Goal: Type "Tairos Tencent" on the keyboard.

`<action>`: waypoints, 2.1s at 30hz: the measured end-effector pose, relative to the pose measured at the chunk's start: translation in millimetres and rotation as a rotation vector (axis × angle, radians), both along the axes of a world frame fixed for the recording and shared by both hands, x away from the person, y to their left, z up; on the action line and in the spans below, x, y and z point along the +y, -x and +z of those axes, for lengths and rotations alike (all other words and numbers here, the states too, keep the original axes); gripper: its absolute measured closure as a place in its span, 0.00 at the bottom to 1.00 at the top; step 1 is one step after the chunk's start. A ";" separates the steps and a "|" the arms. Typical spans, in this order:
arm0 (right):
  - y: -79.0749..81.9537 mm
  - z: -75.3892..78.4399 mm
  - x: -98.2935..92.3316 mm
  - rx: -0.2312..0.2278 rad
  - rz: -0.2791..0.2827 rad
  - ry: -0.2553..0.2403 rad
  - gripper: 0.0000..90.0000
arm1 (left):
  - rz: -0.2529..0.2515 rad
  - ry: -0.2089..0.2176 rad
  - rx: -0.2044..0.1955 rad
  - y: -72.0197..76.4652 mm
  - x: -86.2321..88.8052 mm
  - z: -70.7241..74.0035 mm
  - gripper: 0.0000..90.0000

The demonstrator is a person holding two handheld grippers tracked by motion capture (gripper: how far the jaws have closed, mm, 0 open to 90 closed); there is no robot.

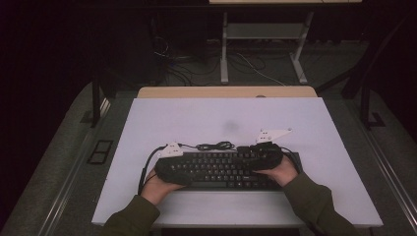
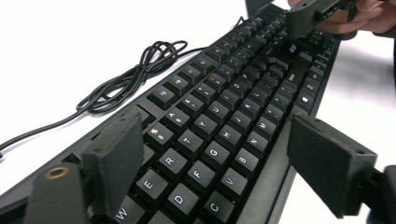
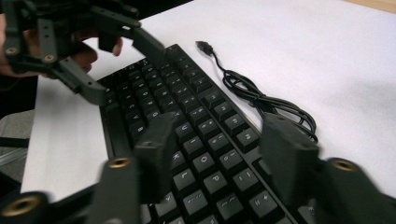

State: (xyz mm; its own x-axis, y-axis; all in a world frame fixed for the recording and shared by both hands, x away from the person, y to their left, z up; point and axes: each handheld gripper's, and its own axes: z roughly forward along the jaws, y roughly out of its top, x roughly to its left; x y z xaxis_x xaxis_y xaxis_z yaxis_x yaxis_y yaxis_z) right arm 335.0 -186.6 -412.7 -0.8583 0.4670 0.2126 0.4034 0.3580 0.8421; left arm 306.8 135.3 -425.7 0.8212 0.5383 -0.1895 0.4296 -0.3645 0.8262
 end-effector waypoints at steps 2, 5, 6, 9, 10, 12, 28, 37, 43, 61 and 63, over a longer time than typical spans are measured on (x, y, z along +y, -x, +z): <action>1.7 0.0 -2.1 0.008 0.006 0.005 0.63 | 0.002 -0.003 -0.003 -1.2 -0.3 -0.2 0.17; 4.0 0.2 -4.3 0.003 0.018 0.017 0.73 | 0.006 0.002 -0.006 -1.8 -0.8 -0.1 0.17; 5.0 0.7 -5.0 0.005 0.020 0.019 0.76 | 0.008 0.004 -0.006 -2.0 -0.9 -0.3 0.17; 7.9 1.1 -7.0 0.005 0.029 0.034 0.85 | 0.010 0.002 -0.003 -3.4 -1.4 -1.3 0.17; 8.6 0.5 -7.8 0.001 0.038 0.038 0.87 | 0.011 0.001 -0.003 -3.9 -1.7 -1.3 0.17; 10.2 -0.7 -9.1 0.002 0.051 0.049 0.92 | 0.015 0.008 -0.004 -4.5 -3.0 -1.3 0.17; 22.8 -7.8 -21.9 0.026 0.086 0.107 0.99 | 0.029 0.000 -0.014 -18.9 -14.6 5.0 0.17; 26.7 -16.9 -23.7 0.032 0.103 0.169 0.99 | 0.041 -0.020 -0.032 -16.4 -19.7 2.7 0.17; 27.9 -20.5 -18.7 0.028 0.118 0.216 0.99 | 0.034 -0.030 -0.028 -16.5 -19.7 -0.7 0.18; 26.8 -25.6 -18.1 0.046 0.123 0.226 0.99 | 0.043 -0.069 -0.013 -18.0 -18.9 -5.1 0.59; 26.8 -25.7 -18.2 0.047 0.123 0.226 0.99 | 0.039 -0.077 -0.009 -17.6 -19.3 -5.7 0.70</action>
